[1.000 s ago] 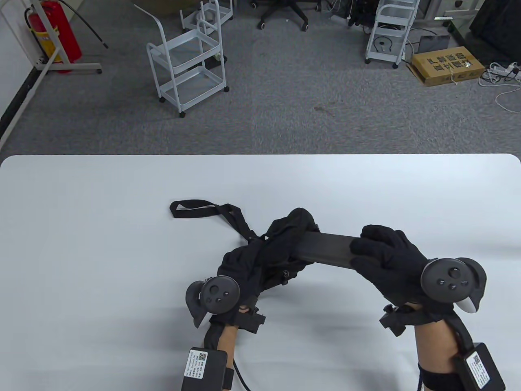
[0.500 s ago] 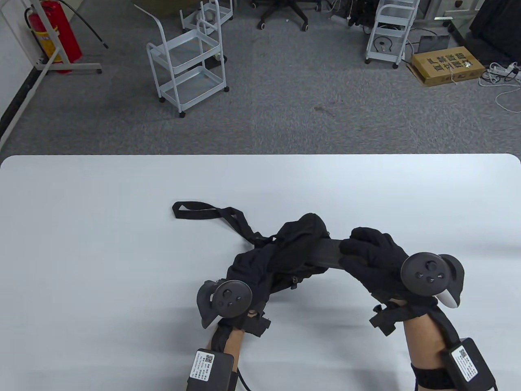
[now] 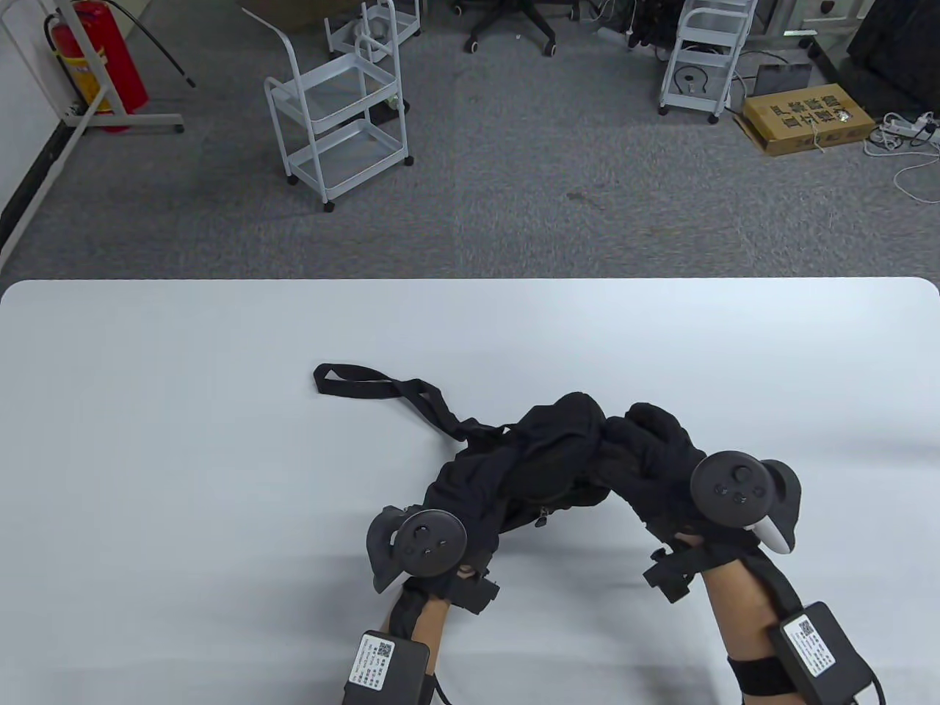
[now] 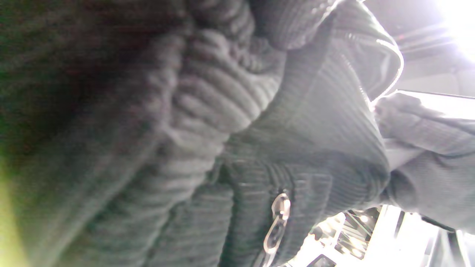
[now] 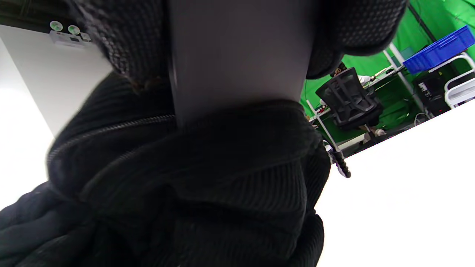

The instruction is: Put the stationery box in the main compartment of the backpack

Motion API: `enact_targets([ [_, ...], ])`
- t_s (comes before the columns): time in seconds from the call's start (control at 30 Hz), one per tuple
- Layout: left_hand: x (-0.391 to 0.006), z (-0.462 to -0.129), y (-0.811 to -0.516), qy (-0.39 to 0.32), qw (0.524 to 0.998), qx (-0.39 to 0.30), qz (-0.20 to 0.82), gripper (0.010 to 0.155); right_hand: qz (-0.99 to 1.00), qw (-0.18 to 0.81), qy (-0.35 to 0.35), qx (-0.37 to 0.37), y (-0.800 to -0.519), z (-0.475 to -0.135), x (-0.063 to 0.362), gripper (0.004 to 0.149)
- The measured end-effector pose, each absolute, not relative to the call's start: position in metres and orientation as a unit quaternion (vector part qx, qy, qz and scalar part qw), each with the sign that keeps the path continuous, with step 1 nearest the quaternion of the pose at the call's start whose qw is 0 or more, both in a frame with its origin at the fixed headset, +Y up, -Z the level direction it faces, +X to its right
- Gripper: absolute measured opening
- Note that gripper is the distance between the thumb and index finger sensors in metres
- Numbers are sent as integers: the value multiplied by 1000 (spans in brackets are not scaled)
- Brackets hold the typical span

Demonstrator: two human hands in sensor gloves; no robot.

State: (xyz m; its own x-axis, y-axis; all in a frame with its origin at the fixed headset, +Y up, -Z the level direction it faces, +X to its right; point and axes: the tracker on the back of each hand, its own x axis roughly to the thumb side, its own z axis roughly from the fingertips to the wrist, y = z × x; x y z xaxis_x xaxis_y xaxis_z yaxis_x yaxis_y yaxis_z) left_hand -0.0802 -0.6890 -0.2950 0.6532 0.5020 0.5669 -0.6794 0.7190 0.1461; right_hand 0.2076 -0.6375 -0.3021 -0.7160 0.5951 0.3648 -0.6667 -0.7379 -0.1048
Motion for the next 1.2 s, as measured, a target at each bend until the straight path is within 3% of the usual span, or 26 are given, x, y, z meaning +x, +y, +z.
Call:
enact_targets([
  [0.33, -64, -289, -689, -282, 878, 170, 346, 50, 920, 339, -133, 146, -648, -304, 206, 84],
  [0.63, -67, -292, -692, -280, 870, 154, 377, 50, 914, 365, -74, 162, -662, -311, 197, 84],
  [0.8, -77, -297, -692, -254, 864, 154, 406, 49, 877, 449, -68, 158, -655, -312, 217, 84],
  [0.93, -86, -299, -688, -243, 847, 157, 445, 49, 837, 521, -52, 161, -650, -315, 242, 93],
  [1.2, -101, -300, -680, -262, 808, 168, 500, 48, 853, 492, -10, 175, -667, -326, 260, 110],
])
